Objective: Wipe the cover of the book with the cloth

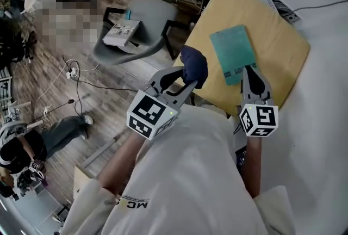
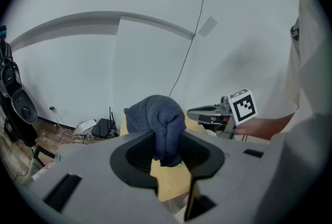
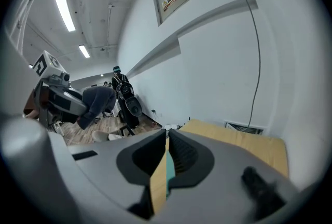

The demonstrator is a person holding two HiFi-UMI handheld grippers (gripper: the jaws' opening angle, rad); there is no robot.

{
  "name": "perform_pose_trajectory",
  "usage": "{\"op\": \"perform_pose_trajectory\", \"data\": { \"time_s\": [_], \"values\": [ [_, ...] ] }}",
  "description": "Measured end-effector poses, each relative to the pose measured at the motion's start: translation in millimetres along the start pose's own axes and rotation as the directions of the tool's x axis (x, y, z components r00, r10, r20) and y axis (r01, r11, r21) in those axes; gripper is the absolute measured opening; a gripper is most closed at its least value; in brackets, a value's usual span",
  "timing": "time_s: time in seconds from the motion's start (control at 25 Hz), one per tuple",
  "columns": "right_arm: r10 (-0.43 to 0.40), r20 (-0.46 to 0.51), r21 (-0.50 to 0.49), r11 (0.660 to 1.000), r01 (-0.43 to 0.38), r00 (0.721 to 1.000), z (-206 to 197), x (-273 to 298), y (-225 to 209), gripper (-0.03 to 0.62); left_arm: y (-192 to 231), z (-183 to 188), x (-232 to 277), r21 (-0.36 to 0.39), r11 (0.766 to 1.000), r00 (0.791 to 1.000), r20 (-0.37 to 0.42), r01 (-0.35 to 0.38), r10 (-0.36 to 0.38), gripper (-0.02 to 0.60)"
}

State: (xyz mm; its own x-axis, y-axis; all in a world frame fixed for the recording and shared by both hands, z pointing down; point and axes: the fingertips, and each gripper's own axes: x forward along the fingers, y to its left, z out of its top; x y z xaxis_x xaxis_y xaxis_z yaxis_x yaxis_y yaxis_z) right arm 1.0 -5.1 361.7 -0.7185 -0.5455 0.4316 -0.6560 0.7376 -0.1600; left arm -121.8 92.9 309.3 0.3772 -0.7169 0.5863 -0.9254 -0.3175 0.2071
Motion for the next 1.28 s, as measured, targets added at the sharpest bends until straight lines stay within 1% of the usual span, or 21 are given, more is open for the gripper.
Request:
{"op": "perform_pose_trajectory", "data": {
  "time_s": [0.16, 0.24, 0.4, 0.52, 0.64, 0.72, 0.88, 1.04, 1.16, 1.28],
  "values": [
    [0.017, -0.056, -0.017, 1.000, -0.018, 0.998, -22, 15, -7, 0.035, 1, 2, 30, -0.020, 1.000, 0.999, -0.032, 0.005, -0.006, 0.135],
    [0.012, -0.066, -0.022, 1.000, -0.014, 0.998, -29, 19, -12, 0.035, 2, 6, 47, -0.019, 1.000, 0.999, -0.040, 0.011, -0.012, 0.135],
    [-0.020, -0.072, -0.025, 1.000, 0.018, 0.997, -44, 31, -21, 0.035, 12, 6, 82, -0.034, 0.999, 0.998, -0.061, 0.010, -0.012, 0.135],
    [-0.050, -0.086, -0.001, 0.999, 0.050, 0.995, -61, 36, -30, 0.035, 12, 2, 108, -0.049, 0.998, 0.996, -0.087, 0.032, -0.037, 0.135],
    [-0.071, -0.103, 0.025, 0.997, 0.074, 0.992, -76, 39, -40, 0.035, 7, 3, 132, -0.034, 0.997, 0.992, -0.108, 0.064, -0.067, 0.135],
    [-0.084, -0.113, 0.025, 0.996, 0.087, 0.990, -82, 44, -45, 0.035, 8, 3, 145, -0.022, 0.997, 0.989, -0.124, 0.079, -0.081, 0.135],
    [-0.114, -0.131, 0.022, 0.993, 0.117, 0.985, -94, 53, -55, 0.035, 16, -13, 172, -0.022, 0.995, 0.978, -0.182, 0.097, -0.099, 0.135],
    [-0.138, -0.159, 0.002, 0.990, 0.140, 0.978, -111, 57, -65, 0.035, 21, -36, 198, -0.060, 0.994, 0.968, -0.228, 0.091, -0.102, 0.135],
    [-0.133, -0.188, -0.011, 0.991, 0.134, 0.973, -124, 60, -70, 0.035, 21, -45, 223, -0.090, 0.992, 0.966, -0.233, 0.093, -0.112, 0.135],
    [-0.126, -0.204, -0.021, 0.992, 0.125, 0.971, -137, 63, -71, 0.035, 21, -47, 246, -0.079, 0.992, 0.965, -0.235, 0.097, -0.113, 0.135]
  ]
}}
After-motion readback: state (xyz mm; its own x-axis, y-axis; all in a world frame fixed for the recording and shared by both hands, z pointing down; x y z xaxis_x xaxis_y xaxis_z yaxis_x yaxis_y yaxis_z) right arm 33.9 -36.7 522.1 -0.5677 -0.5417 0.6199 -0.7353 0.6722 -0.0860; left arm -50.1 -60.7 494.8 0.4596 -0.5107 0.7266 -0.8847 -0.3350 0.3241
